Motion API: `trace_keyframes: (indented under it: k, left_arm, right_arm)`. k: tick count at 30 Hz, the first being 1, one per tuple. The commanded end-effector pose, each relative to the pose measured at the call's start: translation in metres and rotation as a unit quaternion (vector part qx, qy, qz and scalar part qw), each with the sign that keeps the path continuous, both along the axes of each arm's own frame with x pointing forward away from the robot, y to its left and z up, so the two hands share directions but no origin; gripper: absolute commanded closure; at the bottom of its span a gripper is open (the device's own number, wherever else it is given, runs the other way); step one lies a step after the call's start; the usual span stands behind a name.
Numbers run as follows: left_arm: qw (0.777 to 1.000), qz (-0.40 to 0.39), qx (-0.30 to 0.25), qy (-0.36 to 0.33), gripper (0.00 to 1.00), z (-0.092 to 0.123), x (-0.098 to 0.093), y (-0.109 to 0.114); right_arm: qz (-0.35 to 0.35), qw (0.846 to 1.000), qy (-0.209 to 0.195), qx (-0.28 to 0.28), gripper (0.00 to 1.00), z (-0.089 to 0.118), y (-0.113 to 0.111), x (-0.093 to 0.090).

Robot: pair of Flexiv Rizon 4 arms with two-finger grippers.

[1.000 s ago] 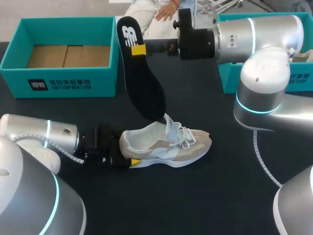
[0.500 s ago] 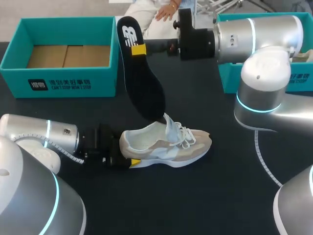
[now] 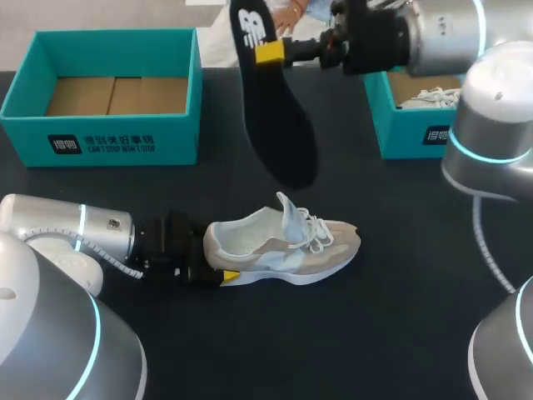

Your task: Take the shoe out of the shoebox, open the shoe tongue, remove and reinsert the insole, then place the shoe into the shoebox

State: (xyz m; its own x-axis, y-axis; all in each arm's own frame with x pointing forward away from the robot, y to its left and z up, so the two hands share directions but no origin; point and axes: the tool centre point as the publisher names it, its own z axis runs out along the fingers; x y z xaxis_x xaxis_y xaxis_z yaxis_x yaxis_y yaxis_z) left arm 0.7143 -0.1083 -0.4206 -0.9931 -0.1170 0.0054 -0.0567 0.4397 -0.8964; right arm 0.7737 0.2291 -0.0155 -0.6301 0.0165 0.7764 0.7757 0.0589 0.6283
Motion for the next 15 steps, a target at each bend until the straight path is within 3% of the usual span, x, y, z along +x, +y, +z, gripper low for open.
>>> trace_keyframes:
  k: [1,15]
  left_arm:
    - [1.0,0.0,0.001,0.0,1.0,-0.007,-0.002,-0.001]
    - [1.0,0.0,0.001,0.0,1.0,-0.007,-0.002,-0.001]
  right_arm:
    - [-0.017,1.0,0.011,-0.002,1.0,0.015,-0.019,-0.023]
    - [-0.042,0.996,0.067,0.031,1.0,0.039,-0.009,-0.08]
